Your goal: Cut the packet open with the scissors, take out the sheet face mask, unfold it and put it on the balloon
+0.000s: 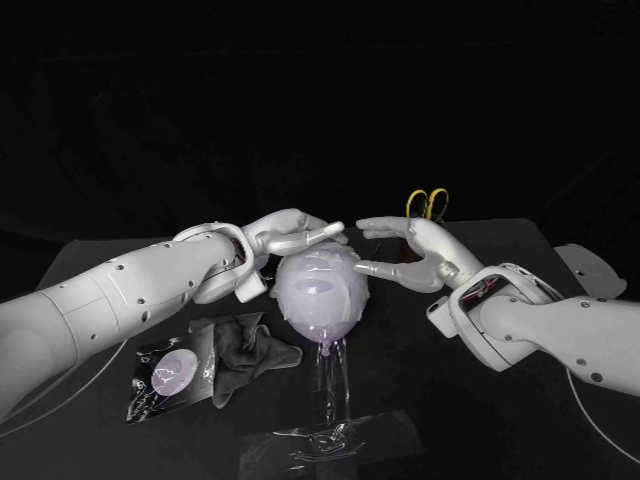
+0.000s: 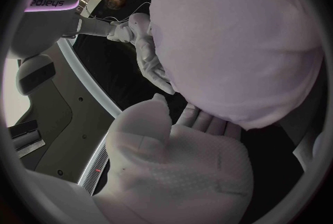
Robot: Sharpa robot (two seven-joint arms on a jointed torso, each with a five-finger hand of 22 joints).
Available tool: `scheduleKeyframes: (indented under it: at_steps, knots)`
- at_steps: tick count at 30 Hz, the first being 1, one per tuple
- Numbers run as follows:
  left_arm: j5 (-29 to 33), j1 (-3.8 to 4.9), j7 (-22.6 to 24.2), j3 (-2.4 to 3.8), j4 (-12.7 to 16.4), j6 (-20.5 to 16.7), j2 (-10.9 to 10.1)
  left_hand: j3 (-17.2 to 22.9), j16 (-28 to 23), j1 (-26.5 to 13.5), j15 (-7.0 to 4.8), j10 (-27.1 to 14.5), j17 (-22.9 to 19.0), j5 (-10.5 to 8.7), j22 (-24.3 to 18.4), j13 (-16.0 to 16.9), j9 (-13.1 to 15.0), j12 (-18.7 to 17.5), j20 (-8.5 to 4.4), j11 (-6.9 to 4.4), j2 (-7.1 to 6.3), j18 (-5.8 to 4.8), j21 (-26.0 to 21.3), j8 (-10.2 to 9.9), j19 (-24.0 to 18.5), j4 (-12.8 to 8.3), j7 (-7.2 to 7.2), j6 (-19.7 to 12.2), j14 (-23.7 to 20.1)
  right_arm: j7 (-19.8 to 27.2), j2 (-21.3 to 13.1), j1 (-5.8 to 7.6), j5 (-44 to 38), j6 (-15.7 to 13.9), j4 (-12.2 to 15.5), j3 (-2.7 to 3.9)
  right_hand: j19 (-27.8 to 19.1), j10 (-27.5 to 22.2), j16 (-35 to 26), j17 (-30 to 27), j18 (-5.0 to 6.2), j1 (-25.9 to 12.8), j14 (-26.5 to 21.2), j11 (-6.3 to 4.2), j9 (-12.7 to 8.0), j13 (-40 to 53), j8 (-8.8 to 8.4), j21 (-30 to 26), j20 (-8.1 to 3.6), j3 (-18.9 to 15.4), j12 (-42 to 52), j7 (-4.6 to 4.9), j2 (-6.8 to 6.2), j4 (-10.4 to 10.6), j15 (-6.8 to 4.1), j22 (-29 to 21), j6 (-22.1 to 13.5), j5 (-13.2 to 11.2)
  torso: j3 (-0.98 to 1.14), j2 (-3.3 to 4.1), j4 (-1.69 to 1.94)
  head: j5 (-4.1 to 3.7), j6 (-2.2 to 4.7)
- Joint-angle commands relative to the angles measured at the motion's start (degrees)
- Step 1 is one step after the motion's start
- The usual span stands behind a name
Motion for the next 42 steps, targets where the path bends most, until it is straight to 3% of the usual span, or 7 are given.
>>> scheduleKeyframes:
  at_steps: [1, 7, 16, 20, 23, 37, 42]
  knots:
    - [-1.0, 0.02, -1.5, 0.03, -0.3, 1.0, 0.3, 0.2, -0.2, -0.6, 0.29, -0.6, 0.0, -0.35, 0.0, -0.1, -0.2, -0.2, -0.05, 0.12, 0.14, 0.37, 0.1, -0.4, 0.0, 0.0, 6.27, -0.9, 0.0, 0.4, 0.1, -0.01, -0.2, 0.2, 0.1, 0.03, 0.5, -0.1, -0.2, -0.1, 1.08, 0.4, 0.1, 0.07, -0.1, 0.0, -0.25, 0.4, 0.06, 0.2, -0.3, 6.88, -0.02, 0.2, 0.05, 0.0, 0.1, 0.1, 0.0, -0.03, 0.01, 0.05, -0.16]
    - [-2.2, 0.03, -3.1, -0.02, -0.8, 2.0, 0.5, 0.2, 0.3, -0.8, 0.3, 1.2, 0.4, -0.33, 0.2, 0.2, -0.1, 0.2, -0.09, 0.26, 0.15, 0.3, 0.4, -0.4, 0.8, 0.1, 6.58, -0.5, 2.4, 0.4, 0.1, -0.01, -0.2, 0.2, 0.1, 0.03, 0.5, -0.1, -0.2, -0.1, 1.08, 0.4, 0.1, 0.07, -0.1, 0.0, -0.25, 0.3, 0.06, 0.2, -0.3, 6.88, -0.01, 0.2, 0.05, 0.0, 0.1, 0.1, 0.01, -0.1, 0.02, -0.07, -0.37]
    - [-3.9, 0.03, -4.8, -0.08, -1.5, 2.7, 0.5, 0.2, 0.3, -1.2, 0.28, 1.2, 0.4, -0.34, 0.2, 0.1, -0.1, 0.1, -0.1, 0.27, 0.26, 0.33, 0.6, -0.3, 1.1, 0.1, 6.66, -0.3, 2.4, 0.4, 0.0, -0.01, -0.1, 0.2, 0.1, 0.03, 0.5, 0.0, -0.2, -0.1, 1.08, 0.4, 0.2, 0.06, -0.1, 0.0, -0.26, 0.4, 0.06, 0.2, -0.3, 6.88, -0.01, 0.2, 0.05, 0.0, 0.2, 0.1, -0.03, -0.07, 0.01, -0.22, -0.7]
    - [-4.5, 0.03, -5.2, -0.09, -1.7, 2.7, 0.6, 0.6, 0.4, -2.5, 0.15, 3.8, 0.5, -0.32, 0.2, 0.3, 0.4, 0.4, -0.15, 0.09, 0.28, 0.41, 0.6, 0.5, 1.1, 0.1, 6.57, 2.3, 3.1, 0.4, 0.0, -0.01, -0.1, 0.1, 0.1, 0.03, 0.5, 0.0, -0.2, -0.1, 1.08, 0.4, 0.2, 0.06, -0.1, 0.0, -0.26, 0.4, 0.06, 0.2, -0.3, 6.88, -0.01, 0.2, 0.05, 0.0, 0.2, 0.1, -0.02, -0.05, 0.03, -0.18, -0.73]
    - [-4.8, 0.03, -5.5, -0.09, -2.0, 2.5, 0.6, 0.6, 0.3, -2.6, 0.14, 3.7, 0.4, -0.33, 0.2, 0.3, 0.4, 0.3, -0.16, 0.08, 0.3, 0.41, 0.6, 0.5, 1.1, 0.1, 6.56, 2.2, 2.9, 0.4, 0.0, -0.01, 0.0, 0.1, 0.1, 0.03, 0.5, 0.0, -0.2, -0.1, 1.08, 0.4, 0.2, 0.06, 0.0, 0.0, -0.25, 0.4, 0.06, 0.2, -0.3, 6.88, -0.01, 0.2, 0.04, 0.0, 0.2, 0.1, -0.03, -0.06, 0.05, -0.2, -0.74]
    - [-6.2, 0.04, -8.6, -0.09, -4.1, 2.7, 1.6, -0.6, -0.5, -5.4, 0.7, -1.6, -0.4, -0.39, 0.1, -0.1, -1.1, -0.3, -0.12, 0.57, 0.02, -0.1, 0.4, -1.6, 0.4, 0.1, 6.9, -3.2, -1.0, 0.4, 0.0, -0.01, 0.0, 0.1, 0.2, 0.03, 0.5, 0.0, -0.2, -0.1, 1.08, 0.4, 0.2, 0.06, -0.1, 0.0, -0.26, 0.4, 0.06, 0.2, -0.3, 6.88, -0.01, 0.2, 0.04, 0.0, 0.2, 0.1, -0.01, -0.07, 0.04, -0.09, -0.76]
    - [-6.1, 0.04, -9.5, -0.08, -4.6, 2.4, 2.0, -2.7, -0.7, -5.9, 1.04, -4.4, -0.8, -0.37, 0.0, -0.3, -2.2, -0.4, -0.07, 0.82, -0.2, -0.48, 0.3, -3.3, -0.1, 0.0, 6.98, -8.1, -3.2, 0.4, 0.0, -0.01, 0.0, 0.1, 0.2, 0.03, 0.5, 0.0, -0.2, -0.1, 1.09, 0.4, 0.2, 0.06, -0.1, 0.0, -0.27, 0.4, 0.06, 0.2, -0.3, 6.88, -0.01, 0.2, 0.04, 0.0, 0.2, 0.1, 0.0, -0.04, -0.01, -0.1, -0.63]
